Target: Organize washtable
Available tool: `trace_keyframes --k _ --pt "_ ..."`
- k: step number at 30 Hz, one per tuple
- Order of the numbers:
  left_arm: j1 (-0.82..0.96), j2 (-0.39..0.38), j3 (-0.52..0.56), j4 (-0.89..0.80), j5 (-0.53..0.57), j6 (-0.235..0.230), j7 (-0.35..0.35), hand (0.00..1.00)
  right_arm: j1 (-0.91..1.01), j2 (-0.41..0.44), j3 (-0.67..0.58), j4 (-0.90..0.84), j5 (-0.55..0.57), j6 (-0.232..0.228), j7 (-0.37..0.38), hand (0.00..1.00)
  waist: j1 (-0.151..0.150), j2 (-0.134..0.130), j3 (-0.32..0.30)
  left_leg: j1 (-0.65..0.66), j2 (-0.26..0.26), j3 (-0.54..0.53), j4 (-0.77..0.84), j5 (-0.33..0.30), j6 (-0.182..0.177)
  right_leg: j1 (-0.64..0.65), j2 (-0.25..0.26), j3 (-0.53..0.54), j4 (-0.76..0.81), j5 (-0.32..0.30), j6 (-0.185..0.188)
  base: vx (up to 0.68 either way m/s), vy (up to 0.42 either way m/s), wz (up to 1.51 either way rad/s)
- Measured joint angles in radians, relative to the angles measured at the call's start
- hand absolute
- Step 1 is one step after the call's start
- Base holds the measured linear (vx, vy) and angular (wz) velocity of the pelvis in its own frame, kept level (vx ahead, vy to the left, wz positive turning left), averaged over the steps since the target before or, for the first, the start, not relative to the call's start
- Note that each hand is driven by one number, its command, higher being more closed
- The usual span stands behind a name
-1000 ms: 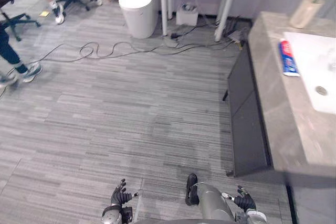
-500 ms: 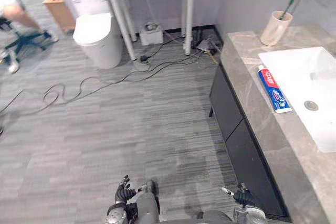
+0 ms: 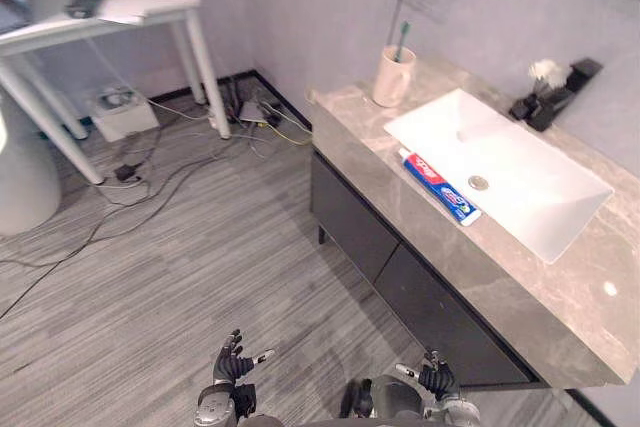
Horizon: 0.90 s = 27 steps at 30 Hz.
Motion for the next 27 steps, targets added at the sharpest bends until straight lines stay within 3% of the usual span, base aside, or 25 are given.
trace_keyframes --k 1,2,4,6,8,9,12,13,14,15,16,19,22,25,27 --pt "-0.002 -0.008 0.002 -0.002 0.001 0.000 -0.005 0.00 0.000 0.001 -0.005 -0.006 0.002 0.000 -0.001 0.00 0.000 0.008 0.004 -0.009 0.023 -0.006 0.078 0.001 -0.003 0.027 0.012 0.006 -0.010 -0.012 -0.001 0.36 -0.146 -0.26" --pt "0.000 -0.018 0.010 -0.016 0.001 0.000 -0.013 0.00 0.003 -0.003 -0.002 -0.005 0.004 0.003 -0.001 0.00 0.005 0.017 0.009 -0.050 0.093 -0.031 0.302 0.017 -0.015 0.091 0.040 0.021 -0.028 -0.035 -0.006 0.27 -0.109 -0.32" --pt "0.027 -0.026 0.011 -0.038 0.000 0.000 -0.013 0.00 0.008 0.002 0.004 -0.006 0.006 0.005 -0.002 0.00 0.018 0.017 0.013 -0.125 0.168 -0.086 0.546 0.021 -0.017 0.141 0.073 0.058 -0.037 -0.061 -0.017 0.22 -0.068 -0.67" --pt "0.041 -0.030 0.010 -0.046 0.000 0.000 -0.014 0.00 0.014 0.002 0.005 -0.004 0.010 0.008 -0.002 0.00 0.031 0.010 0.013 -0.217 0.203 -0.116 0.692 0.012 -0.017 0.177 0.083 0.132 -0.041 -0.087 -0.025 0.27 0.000 -1.04" --pt "0.044 -0.029 0.012 -0.053 0.000 -0.001 -0.013 0.00 0.017 0.003 -0.003 -0.003 0.012 0.012 -0.003 0.00 0.031 0.008 0.012 -0.262 0.199 -0.118 0.634 0.001 0.001 0.195 0.081 0.182 -0.050 -0.089 -0.015 0.20 0.042 -0.86" --pt "0.044 -0.028 0.013 -0.053 0.000 -0.001 -0.012 0.00 0.017 0.001 -0.006 -0.001 0.013 0.017 -0.007 0.00 0.033 0.008 0.012 -0.278 0.184 -0.129 0.532 0.001 0.001 0.201 0.080 0.225 -0.051 -0.090 -0.009 0.18 0.102 -0.97" --pt "0.043 -0.029 0.010 -0.053 0.000 -0.001 -0.012 0.00 0.013 -0.001 -0.017 0.001 0.012 0.018 -0.016 0.00 0.036 -0.001 0.012 -0.303 0.095 -0.263 0.273 0.003 -0.002 0.215 0.064 0.321 -0.056 -0.095 0.007 0.23 0.234 -1.08" --pt "0.032 -0.031 0.006 -0.052 -0.001 -0.002 -0.011 0.00 0.015 -0.001 -0.031 0.013 0.010 0.018 -0.020 0.00 0.041 0.000 0.009 -0.306 0.030 -0.397 0.130 0.014 -0.018 0.211 0.054 0.380 -0.059 -0.100 0.046 0.19 0.310 -0.99" --pt "0.034 -0.033 0.004 -0.051 -0.001 -0.002 -0.010 0.00 0.015 -0.005 -0.032 0.018 0.010 0.018 -0.020 0.00 0.043 0.004 0.005 -0.303 0.012 -0.445 0.081 0.027 -0.029 0.206 0.054 0.402 -0.056 -0.105 0.062 0.22 0.414 -1.34" --pt "0.035 -0.042 0.001 -0.048 -0.001 -0.005 -0.009 0.00 0.017 -0.016 -0.031 0.024 0.010 0.019 -0.019 0.00 0.056 0.015 -0.001 -0.293 -0.007 -0.499 0.057 0.087 -0.044 0.203 0.055 0.455 -0.039 -0.122 0.093 0.19 0.379 -1.09" --pt "0.034 -0.040 0.002 -0.044 -0.002 -0.009 -0.009 0.00 0.018 -0.014 -0.030 0.029 0.009 0.024 -0.020 0.00 0.056 0.007 -0.011 -0.280 -0.023 -0.471 0.083 0.077 -0.018 0.210 0.038 0.489 -0.034 -0.133 0.112 0.25 0.429 -1.11" --pt "0.031 -0.008 0.000 -0.041 -0.001 -0.010 -0.008 0.00 0.053 0.022 -0.012 0.020 0.007 0.025 -0.017 0.00 0.058 -0.045 -0.046 -0.270 -0.058 -0.371 0.122 0.007 0.017 0.191 -0.020 0.550 -0.030 -0.134 0.159 0.20 0.316 -0.78" --pt "0.032 -0.007 -0.015 -0.029 -0.002 -0.009 -0.009 0.00 0.049 0.041 0.006 0.006 -0.003 0.026 -0.015 0.00 0.055 -0.052 -0.051 -0.208 -0.073 -0.266 0.090 -0.020 0.053 0.105 -0.060 0.499 0.120 -0.094 0.194 0.15 0.254 -0.94" --pt "0.034 -0.005 -0.034 -0.013 -0.003 -0.009 -0.009 0.00 0.024 0.034 0.009 0.008 -0.013 0.026 -0.009 0.00 0.053 -0.034 -0.049 -0.108 -0.088 -0.173 0.014 -0.018 0.064 0.030 -0.119 0.311 0.262 -0.073 0.179 0.11 0.173 -0.80" --pt "0.028 0.007 -0.042 -0.001 -0.003 -0.010 -0.009 0.00 0.009 0.016 0.034 0.027 -0.020 0.026 -0.010 0.00 0.043 -0.026 -0.049 -0.078 -0.085 -0.151 -0.020 -0.017 0.065 0.032 -0.117 0.184 0.228 -0.087 0.161 0.12 0.071 -0.39"
